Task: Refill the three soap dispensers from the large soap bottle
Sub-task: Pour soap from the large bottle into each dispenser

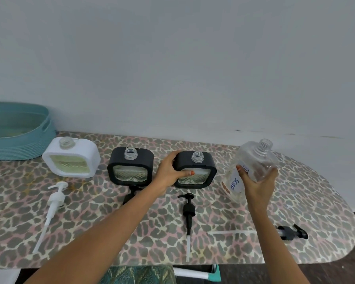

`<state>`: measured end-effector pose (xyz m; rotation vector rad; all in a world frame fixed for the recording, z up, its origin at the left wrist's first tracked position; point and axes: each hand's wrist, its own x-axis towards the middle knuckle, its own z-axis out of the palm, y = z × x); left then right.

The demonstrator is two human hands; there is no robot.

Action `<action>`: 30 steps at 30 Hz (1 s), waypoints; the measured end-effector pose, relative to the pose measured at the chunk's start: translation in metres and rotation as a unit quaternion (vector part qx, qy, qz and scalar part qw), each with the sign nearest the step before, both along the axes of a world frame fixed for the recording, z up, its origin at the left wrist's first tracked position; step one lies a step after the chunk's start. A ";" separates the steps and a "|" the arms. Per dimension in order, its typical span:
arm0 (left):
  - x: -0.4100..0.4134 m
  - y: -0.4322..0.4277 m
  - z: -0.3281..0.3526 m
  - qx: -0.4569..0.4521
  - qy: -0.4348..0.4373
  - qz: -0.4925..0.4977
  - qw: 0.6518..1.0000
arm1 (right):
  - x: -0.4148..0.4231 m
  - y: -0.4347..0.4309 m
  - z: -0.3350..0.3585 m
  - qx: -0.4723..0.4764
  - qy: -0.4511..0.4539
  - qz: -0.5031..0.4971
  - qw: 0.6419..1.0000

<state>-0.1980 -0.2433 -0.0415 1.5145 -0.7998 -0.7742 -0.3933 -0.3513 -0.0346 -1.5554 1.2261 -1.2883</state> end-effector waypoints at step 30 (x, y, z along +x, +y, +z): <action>-0.015 0.016 0.026 0.035 -0.192 -0.022 0.981 | -0.030 0.015 0.025 -0.031 0.046 0.032 0.998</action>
